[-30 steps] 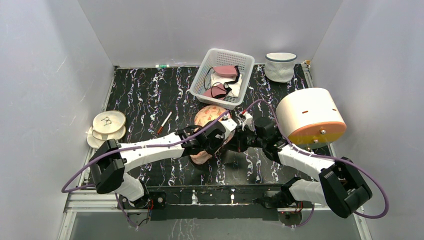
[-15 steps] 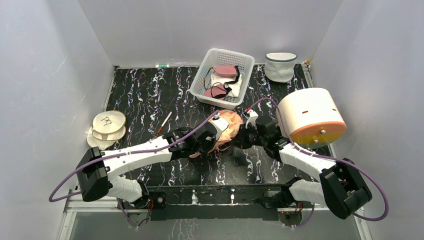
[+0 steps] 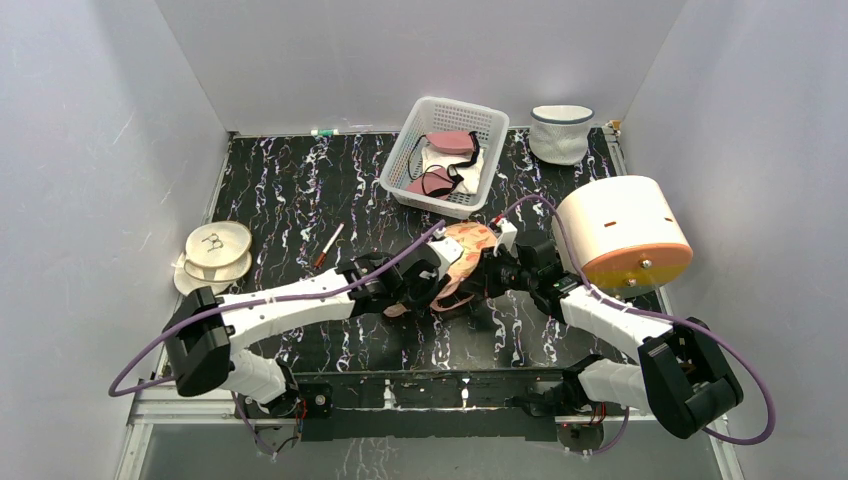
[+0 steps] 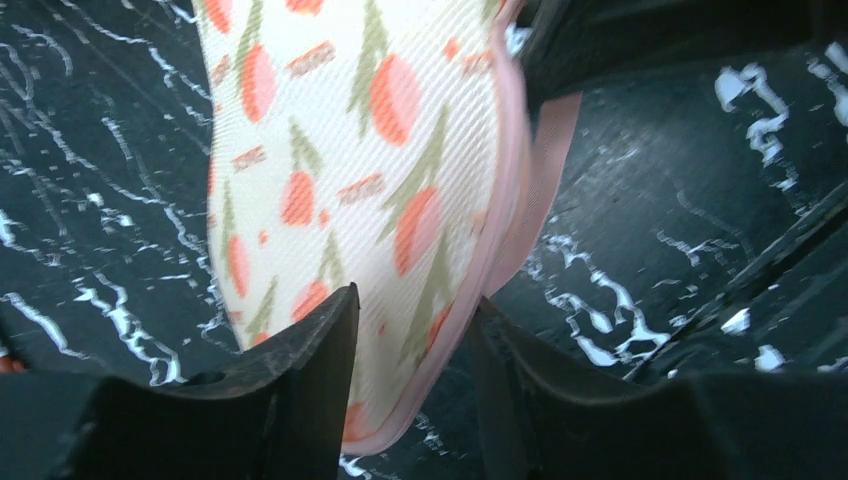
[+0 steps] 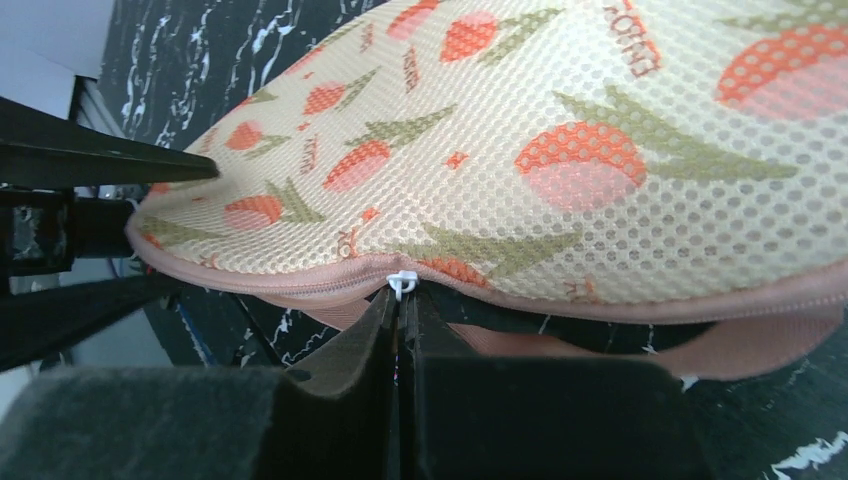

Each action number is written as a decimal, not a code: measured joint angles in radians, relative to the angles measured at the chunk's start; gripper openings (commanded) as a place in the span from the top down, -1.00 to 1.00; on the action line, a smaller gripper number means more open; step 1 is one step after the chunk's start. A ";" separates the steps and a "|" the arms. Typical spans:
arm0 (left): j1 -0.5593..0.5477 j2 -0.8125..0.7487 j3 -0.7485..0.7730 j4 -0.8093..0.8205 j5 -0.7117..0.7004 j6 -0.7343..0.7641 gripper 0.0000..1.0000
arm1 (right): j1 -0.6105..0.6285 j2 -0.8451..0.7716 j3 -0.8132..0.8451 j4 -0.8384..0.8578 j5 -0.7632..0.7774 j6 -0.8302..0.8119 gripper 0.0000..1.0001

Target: Unzip the laundry bag and remove the bra

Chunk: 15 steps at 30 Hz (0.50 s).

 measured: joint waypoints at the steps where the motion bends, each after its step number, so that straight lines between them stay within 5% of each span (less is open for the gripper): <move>1: 0.000 0.014 0.011 0.004 0.011 0.002 -0.03 | 0.002 0.000 0.000 0.008 -0.008 0.007 1.00; 7: 0.000 0.090 0.081 0.051 0.073 0.001 -0.16 | 0.025 0.000 -0.002 0.039 -0.039 0.030 1.00; 15: -0.004 0.177 0.117 0.086 0.089 0.004 0.23 | 0.039 -0.021 -0.003 0.055 -0.050 0.045 1.00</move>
